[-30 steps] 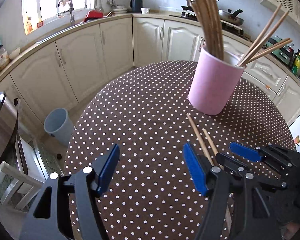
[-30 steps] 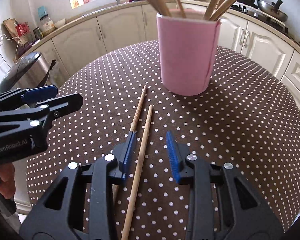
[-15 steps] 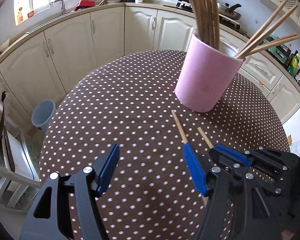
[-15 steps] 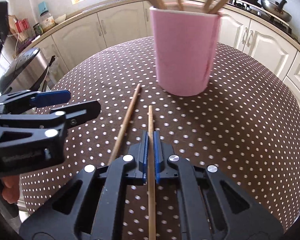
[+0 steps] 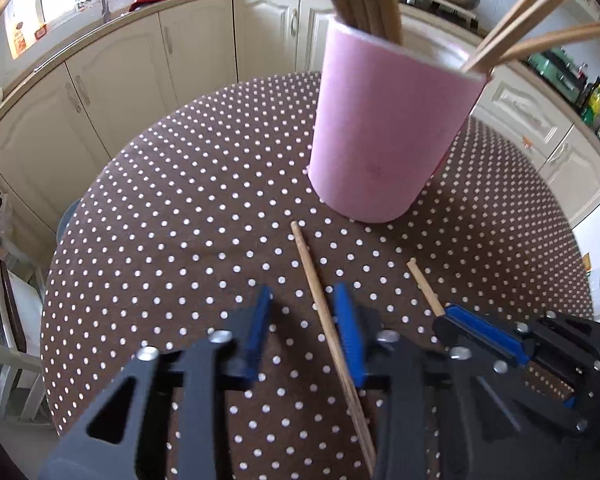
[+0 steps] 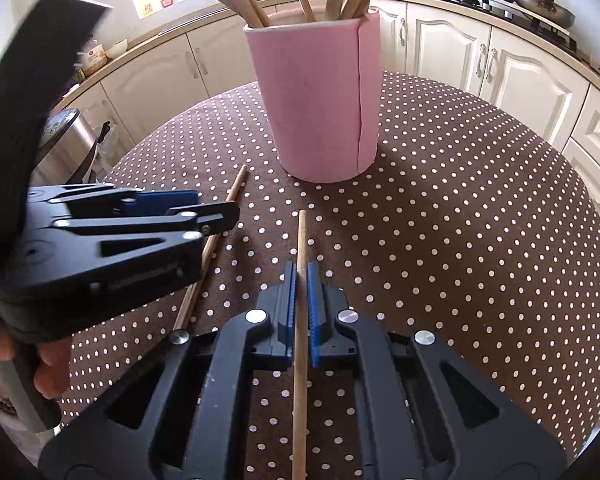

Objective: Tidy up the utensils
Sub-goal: 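Lower the right gripper onto a loose chopstick and close on it, then lift the chopstick with the right gripper and drop it into the pink cup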

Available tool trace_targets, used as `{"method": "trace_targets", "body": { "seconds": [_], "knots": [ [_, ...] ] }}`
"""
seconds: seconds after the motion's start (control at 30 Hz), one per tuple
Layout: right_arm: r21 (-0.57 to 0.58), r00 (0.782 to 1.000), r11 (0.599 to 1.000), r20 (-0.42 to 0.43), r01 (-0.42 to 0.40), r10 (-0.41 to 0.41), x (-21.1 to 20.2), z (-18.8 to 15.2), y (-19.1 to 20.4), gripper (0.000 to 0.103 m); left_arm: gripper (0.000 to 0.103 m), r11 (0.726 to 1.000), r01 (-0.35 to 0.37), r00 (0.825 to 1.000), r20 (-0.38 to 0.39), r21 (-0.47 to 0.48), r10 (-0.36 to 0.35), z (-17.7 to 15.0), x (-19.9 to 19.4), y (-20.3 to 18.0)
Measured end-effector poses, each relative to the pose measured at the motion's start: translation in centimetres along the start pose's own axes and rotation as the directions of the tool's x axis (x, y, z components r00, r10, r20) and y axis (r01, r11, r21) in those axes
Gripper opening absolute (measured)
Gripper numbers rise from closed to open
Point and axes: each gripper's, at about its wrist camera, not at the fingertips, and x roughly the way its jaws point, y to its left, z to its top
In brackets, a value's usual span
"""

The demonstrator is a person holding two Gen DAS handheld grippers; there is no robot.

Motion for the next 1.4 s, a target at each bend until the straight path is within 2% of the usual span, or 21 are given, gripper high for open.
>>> {"method": "trace_targets", "body": {
  "seconds": [0.03,0.1,0.13,0.2,0.33,0.53,0.7,0.87,1.07,1.4],
  "knots": [
    [-0.001,1.000,1.000,-0.002,-0.003,0.003,0.0,-0.2,0.0,0.006,0.025,1.000,-0.019,1.000,0.002,0.011,0.019,0.2,0.1,-0.3],
    [-0.001,1.000,1.000,-0.005,-0.008,0.008,0.1,-0.2,-0.1,0.006,0.012,0.999,-0.024,1.000,-0.002,0.022,0.024,0.5,0.4,-1.0],
    [0.001,1.000,1.000,-0.006,-0.011,0.011,0.1,-0.3,-0.2,0.006,0.010,0.999,-0.026,1.000,-0.004,0.025,0.026,0.7,0.5,-1.2],
    [0.006,1.000,1.000,-0.007,-0.017,0.017,0.2,-0.3,-0.3,0.006,0.009,0.999,-0.026,1.000,-0.008,0.023,0.026,1.0,0.8,-1.7],
    [0.016,0.999,0.999,-0.007,-0.032,0.032,0.1,-0.3,-0.7,0.006,0.006,1.000,0.019,1.000,-0.017,-0.012,-0.019,1.2,0.4,-0.9],
    [0.027,0.998,0.998,0.022,-0.054,0.053,-1.4,0.0,-1.3,0.006,0.006,0.999,0.037,0.998,0.045,-0.006,-0.037,0.9,-2.1,-0.6],
    [0.019,0.995,0.997,0.072,-0.069,0.068,-4.0,0.5,-0.9,0.006,0.006,0.998,0.052,0.991,0.119,0.020,-0.054,0.8,-6.0,-1.0],
    [0.007,0.988,0.996,0.131,-0.085,0.083,-7.2,0.8,-0.3,0.006,0.006,0.997,0.068,0.975,0.210,0.030,-0.072,0.6,-10.4,-0.6],
    [-0.017,0.970,0.995,0.222,-0.095,0.096,-11.4,1.2,1.4,0.006,0.006,0.996,0.072,0.947,0.311,0.060,-0.087,-0.3,-15.4,-0.8],
    [-0.067,0.928,0.993,0.357,-0.092,0.110,-16.8,1.2,4.0,0.006,0.006,0.990,0.111,0.887,0.441,0.082,-0.136,-2.0,-21.9,-1.2]
  ]
}}
